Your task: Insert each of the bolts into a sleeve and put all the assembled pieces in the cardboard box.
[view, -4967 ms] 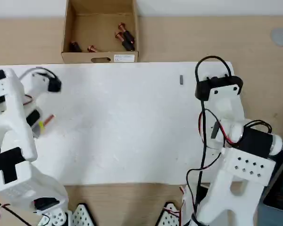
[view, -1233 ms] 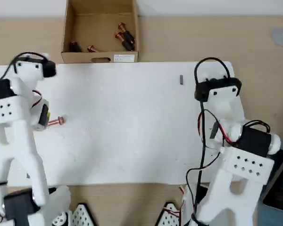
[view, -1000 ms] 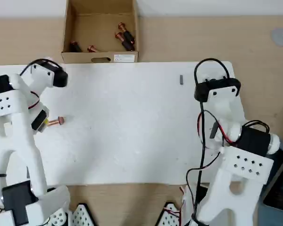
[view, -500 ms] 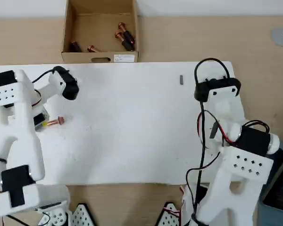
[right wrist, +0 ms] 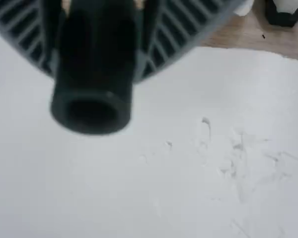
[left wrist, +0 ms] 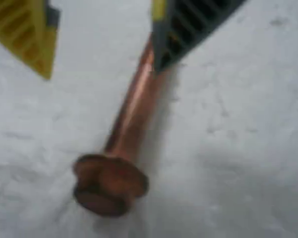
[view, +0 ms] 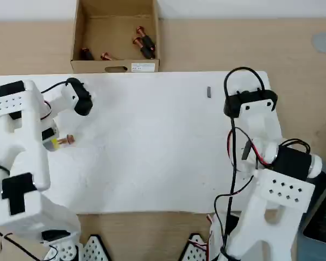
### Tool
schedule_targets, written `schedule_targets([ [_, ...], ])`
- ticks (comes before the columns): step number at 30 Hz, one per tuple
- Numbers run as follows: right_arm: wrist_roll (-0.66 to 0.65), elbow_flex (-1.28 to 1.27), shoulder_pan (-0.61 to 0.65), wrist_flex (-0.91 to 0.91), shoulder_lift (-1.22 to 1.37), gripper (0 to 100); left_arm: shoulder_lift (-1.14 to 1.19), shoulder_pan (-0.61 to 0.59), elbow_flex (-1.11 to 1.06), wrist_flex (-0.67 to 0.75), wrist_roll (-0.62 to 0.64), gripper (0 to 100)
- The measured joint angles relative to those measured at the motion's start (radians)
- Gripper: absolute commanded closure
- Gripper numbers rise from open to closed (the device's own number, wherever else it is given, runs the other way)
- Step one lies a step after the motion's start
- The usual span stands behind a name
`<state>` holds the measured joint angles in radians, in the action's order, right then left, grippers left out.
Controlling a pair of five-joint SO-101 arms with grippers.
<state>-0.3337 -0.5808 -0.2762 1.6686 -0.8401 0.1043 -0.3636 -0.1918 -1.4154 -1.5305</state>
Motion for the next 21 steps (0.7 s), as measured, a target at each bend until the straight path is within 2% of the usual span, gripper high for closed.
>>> schedule_targets([
  [7,0.000,0.000,0.000,0.000,0.000,98.8,0.092,0.000,0.000,0.084,0.000,85],
  [13,0.000,0.000,0.012,0.000,0.000,98.8,0.141,0.028,0.000,0.100,0.000,85],
  [21,0.000,0.000,0.044,0.000,0.000,98.8,0.167,0.054,0.002,0.150,0.061,86],
])
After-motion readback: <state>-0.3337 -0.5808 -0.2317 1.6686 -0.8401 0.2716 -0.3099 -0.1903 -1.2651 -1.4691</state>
